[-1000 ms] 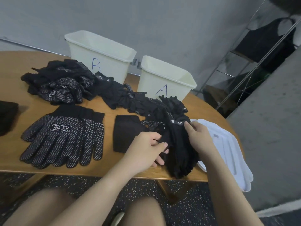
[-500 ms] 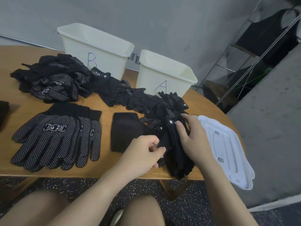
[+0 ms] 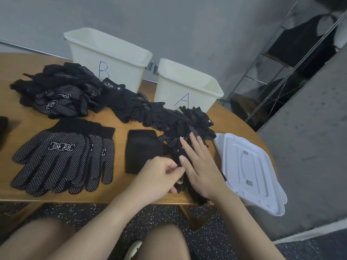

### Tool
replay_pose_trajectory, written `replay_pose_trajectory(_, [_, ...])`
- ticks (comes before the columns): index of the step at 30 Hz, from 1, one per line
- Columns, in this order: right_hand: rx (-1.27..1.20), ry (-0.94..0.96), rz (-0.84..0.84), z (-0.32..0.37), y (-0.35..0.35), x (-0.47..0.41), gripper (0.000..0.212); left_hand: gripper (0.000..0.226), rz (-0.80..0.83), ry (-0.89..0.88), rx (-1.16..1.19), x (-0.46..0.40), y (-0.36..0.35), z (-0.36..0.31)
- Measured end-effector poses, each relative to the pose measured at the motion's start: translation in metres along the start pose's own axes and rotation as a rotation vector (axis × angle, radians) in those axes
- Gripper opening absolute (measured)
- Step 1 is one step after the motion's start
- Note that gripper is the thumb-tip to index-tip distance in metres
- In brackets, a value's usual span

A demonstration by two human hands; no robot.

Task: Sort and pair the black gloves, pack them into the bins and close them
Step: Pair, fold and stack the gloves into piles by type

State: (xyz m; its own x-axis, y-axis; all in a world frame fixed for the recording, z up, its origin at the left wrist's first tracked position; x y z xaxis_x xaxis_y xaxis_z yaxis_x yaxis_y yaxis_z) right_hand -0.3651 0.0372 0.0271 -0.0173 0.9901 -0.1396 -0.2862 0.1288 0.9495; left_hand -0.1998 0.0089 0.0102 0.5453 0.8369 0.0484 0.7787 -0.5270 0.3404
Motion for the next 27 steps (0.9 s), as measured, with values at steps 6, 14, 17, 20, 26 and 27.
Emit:
replay_pose_trajectory(6, [0.156, -0.012, -0.021, -0.002, -0.019, -0.005, 0.059, 0.021, -0.004, 0.048, 0.003, 0.0, 0.004, 0.012])
replay_pose_trajectory(14, [0.167, -0.02, -0.019, -0.002, -0.023, -0.006, 0.063, 0.02, -0.035, 0.046, -0.01, 0.015, 0.014, 0.015])
replay_pose_trajectory(17, [0.163, -0.032, 0.005, -0.001, -0.02, -0.005, 0.065, 0.021, -0.075, 0.045, -0.004, 0.028, 0.025, 0.013])
replay_pose_trajectory(20, [0.116, -0.064, 0.052, 0.003, -0.012, -0.005, 0.065, 0.02, -0.132, 0.042, 0.014, 0.042, 0.041, 0.015])
replay_pose_trajectory(26, [0.076, -0.058, 0.011, 0.028, 0.022, -0.009, 0.071, 0.022, -0.28, 0.013, 0.055, 0.068, 0.074, 0.021])
replay_pose_trajectory(27, [0.075, -0.042, -0.011, 0.034, 0.027, -0.01, 0.072, 0.021, -0.308, 0.003, 0.065, 0.07, 0.082, 0.022])
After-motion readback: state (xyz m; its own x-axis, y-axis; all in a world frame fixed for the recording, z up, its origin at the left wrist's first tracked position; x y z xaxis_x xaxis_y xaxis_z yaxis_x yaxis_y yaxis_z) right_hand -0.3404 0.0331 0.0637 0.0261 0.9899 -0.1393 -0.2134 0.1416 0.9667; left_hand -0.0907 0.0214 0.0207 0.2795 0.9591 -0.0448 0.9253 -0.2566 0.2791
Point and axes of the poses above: each hand's wrist, its own x-axis away from the middle knuckle, its own y-axis out of the back of the hand, z = x × y, the point moved 3 cm from there along -x, towards the middle knuckle, and after that the axes turned 1 degree about -x, right-handed, at the moved point
